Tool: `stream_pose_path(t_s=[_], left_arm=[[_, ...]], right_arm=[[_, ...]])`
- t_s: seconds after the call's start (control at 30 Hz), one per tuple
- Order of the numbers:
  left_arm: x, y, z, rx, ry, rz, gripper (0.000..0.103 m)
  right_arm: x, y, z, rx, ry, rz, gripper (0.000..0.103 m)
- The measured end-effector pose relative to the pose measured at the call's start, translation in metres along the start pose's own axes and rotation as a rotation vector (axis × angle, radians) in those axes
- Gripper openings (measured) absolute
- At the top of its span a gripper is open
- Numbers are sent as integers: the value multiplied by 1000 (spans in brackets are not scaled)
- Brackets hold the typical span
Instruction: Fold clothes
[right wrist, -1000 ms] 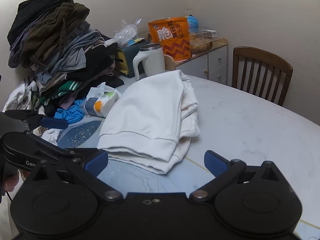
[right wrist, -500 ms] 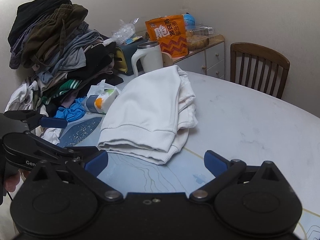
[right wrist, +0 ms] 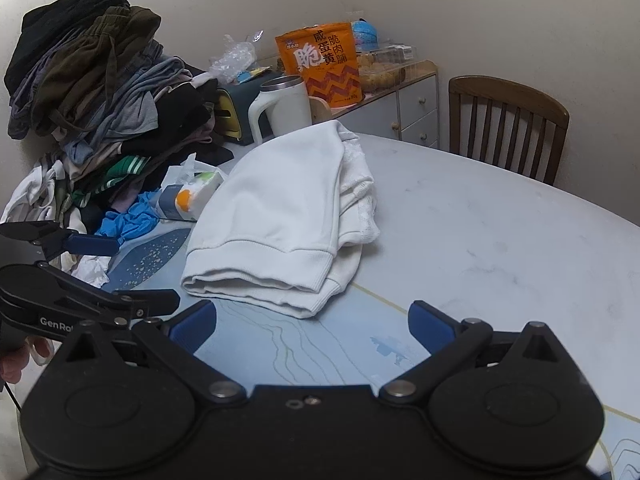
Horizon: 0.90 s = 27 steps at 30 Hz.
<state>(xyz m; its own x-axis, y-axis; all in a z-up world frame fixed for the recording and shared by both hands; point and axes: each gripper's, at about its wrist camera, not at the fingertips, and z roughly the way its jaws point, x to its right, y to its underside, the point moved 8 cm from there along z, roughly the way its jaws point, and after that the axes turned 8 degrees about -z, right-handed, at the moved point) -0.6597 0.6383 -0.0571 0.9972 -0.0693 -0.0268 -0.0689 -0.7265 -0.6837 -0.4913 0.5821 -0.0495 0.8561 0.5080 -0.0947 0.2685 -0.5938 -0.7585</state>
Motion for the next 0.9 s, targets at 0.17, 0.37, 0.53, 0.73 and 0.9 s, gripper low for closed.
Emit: stream_pose_path(t_s=[0.17, 0.37, 0.53, 0.73, 0.9], left_arm=[[0, 1, 1, -4, -3, 1, 103], [3, 3, 2, -12, 12, 0, 103], [3, 4, 2, -16, 13, -3, 103], [3, 4, 3, -19, 8, 3, 103], [3, 5, 3, -23, 5, 5, 103]], right_arm=[[2, 3, 1, -6, 3, 10, 103], [1, 6, 2, -17, 0, 5, 103], [1, 7, 2, -21, -2, 5, 103], [3, 7, 3, -24, -1, 9, 103], [4, 8, 2, -27, -6, 8, 103]])
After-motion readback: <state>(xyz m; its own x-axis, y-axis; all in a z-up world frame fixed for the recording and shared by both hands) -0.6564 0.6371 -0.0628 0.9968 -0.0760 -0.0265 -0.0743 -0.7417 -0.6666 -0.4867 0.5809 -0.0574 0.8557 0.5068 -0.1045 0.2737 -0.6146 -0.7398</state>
